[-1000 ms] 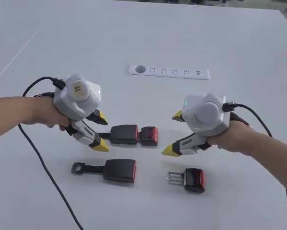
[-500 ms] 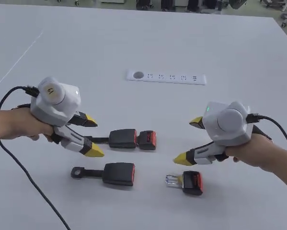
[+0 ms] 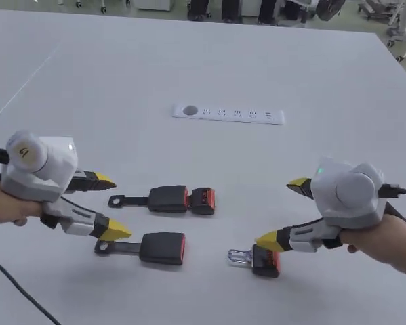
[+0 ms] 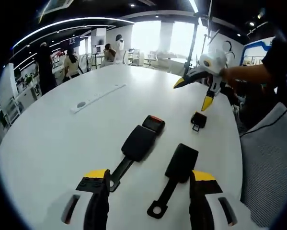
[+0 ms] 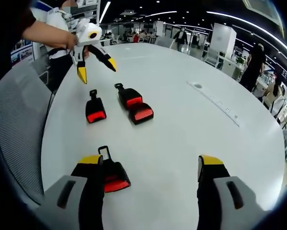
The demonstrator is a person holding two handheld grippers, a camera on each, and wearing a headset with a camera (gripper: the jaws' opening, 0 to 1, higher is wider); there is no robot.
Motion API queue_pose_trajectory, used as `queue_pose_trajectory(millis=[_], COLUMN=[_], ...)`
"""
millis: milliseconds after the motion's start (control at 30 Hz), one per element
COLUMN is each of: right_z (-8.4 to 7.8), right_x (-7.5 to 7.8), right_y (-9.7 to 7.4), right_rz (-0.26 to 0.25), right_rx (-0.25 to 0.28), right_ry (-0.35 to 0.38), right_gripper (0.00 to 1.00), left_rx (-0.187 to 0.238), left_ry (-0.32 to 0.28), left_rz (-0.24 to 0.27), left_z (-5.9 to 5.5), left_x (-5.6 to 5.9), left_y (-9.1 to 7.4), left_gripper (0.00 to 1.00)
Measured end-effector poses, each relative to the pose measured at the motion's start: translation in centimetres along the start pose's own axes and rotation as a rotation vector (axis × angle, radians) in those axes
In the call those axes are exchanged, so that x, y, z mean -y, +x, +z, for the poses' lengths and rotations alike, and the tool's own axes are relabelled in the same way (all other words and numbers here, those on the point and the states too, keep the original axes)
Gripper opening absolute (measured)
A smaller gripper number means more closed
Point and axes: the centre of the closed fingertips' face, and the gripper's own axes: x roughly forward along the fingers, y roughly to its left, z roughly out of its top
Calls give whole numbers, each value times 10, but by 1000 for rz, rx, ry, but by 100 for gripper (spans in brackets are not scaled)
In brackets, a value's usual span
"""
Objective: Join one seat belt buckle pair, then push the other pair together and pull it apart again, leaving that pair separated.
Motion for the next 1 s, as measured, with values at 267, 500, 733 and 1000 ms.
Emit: queue_pose_trajectory(millis=[267,500,733,1000], right_z=[-10,-26,-38,-48], right_x=[-12,-25,-33,-50], right_y=[-20,-34,-47,-59], right_rz=[-37,-56,-92,-109], right_rx=[66,86,114,166], right_ry=[59,71,97,94], right_gripper=[84,92,96,99], left_rx=[82,127,166,222], left_ry=[-35,-55,-71,-87], left_rz=[43,110,152,193], left_z=[-11,-22,-30,-33], left_x=[14,20,29,42], left_y=[-13,-27,-35,-40], left_gripper=[73,83,88,94])
